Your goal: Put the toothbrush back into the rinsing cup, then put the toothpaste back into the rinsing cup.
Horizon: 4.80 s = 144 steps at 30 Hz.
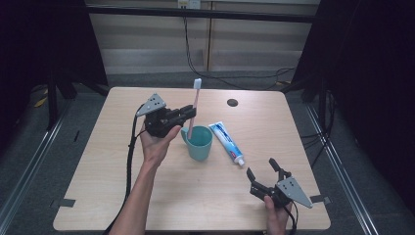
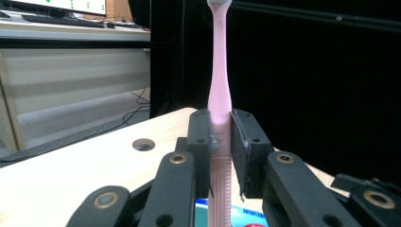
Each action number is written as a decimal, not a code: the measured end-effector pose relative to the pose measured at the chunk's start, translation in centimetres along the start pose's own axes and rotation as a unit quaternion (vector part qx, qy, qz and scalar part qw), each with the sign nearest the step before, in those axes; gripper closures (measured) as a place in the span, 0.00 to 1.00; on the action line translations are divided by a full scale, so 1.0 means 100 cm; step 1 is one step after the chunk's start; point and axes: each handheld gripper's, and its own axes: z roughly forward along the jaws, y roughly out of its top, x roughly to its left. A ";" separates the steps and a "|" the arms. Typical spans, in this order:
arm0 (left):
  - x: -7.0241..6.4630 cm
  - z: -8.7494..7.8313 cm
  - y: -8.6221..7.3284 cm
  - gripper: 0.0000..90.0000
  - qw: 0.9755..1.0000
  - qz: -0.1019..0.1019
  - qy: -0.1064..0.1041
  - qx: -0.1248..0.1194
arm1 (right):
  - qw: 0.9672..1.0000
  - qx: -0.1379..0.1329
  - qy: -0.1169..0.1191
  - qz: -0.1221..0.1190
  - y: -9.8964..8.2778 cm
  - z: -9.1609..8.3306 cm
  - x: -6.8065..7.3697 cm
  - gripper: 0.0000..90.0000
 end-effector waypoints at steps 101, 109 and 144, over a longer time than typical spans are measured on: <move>0.022 -0.071 -0.082 0.18 0.997 0.026 0.028 0.068 | 1.000 0.006 -0.002 0.000 0.001 0.001 0.000 0.16; 0.022 -0.090 -0.095 0.18 0.997 0.018 0.053 0.062 | 1.000 0.013 0.002 -0.003 0.001 0.003 0.000 0.14; 0.000 -0.110 -0.156 0.17 0.990 0.030 0.115 0.073 | 0.987 0.145 0.073 0.006 0.029 0.050 0.011 0.22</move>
